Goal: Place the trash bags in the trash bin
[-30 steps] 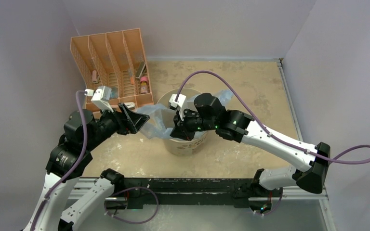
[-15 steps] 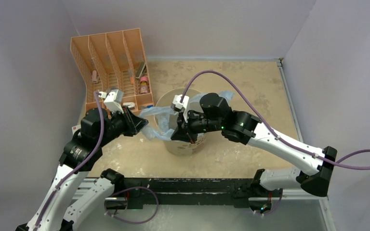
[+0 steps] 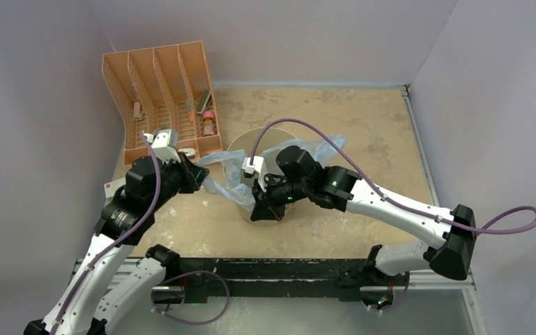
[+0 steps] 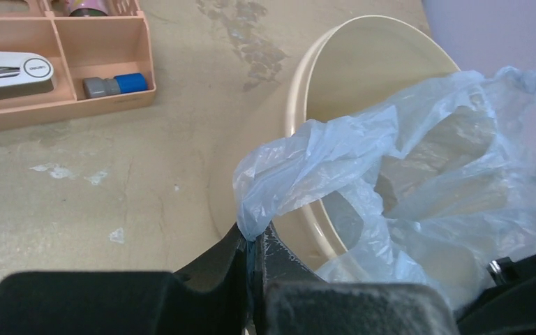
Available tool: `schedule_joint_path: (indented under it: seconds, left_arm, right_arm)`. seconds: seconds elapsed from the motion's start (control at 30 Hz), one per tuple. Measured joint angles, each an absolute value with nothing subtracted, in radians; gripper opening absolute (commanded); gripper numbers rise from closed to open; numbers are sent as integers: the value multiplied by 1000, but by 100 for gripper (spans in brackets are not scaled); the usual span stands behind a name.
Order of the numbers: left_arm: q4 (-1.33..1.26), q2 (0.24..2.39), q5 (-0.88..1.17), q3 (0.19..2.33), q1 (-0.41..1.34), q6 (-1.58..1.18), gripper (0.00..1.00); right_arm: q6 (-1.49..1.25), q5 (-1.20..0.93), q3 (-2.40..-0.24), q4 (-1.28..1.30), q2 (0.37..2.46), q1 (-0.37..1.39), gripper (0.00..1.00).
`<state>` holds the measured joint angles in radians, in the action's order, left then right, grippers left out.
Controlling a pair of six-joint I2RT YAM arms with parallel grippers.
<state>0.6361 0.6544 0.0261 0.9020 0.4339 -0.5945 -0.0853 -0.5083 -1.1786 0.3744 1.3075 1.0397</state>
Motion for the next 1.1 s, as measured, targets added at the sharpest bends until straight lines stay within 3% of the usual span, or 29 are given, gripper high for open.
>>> schedule_joint_path:
  seconds: [0.1,0.3,0.47,0.77,0.87,1.1]
  left_arm:
    - [615,656,7,872,434,-582,0]
    - [562,655,14,796,434,-579,0]
    - [537,628,19,755,434,-580,0]
    - [475,598,64,738,434,-583,0]
    - [476,597,75,738,434,-583,0]
    - [477,583,78,738,434,-583,0]
  right_arm:
    - [-85,-509,-1179,380,1312,1042,5]
    - [-94,-517,-1180,385,1263,1043,45]
    - [-146,-429,-1185,376,1099,1044,66]
    - [-476,43,-1185,429,841,1047,70]
    - [-647,233,-1185,524,813,1047,65]
    - [-963,486,-1185,673,831,1047,67]
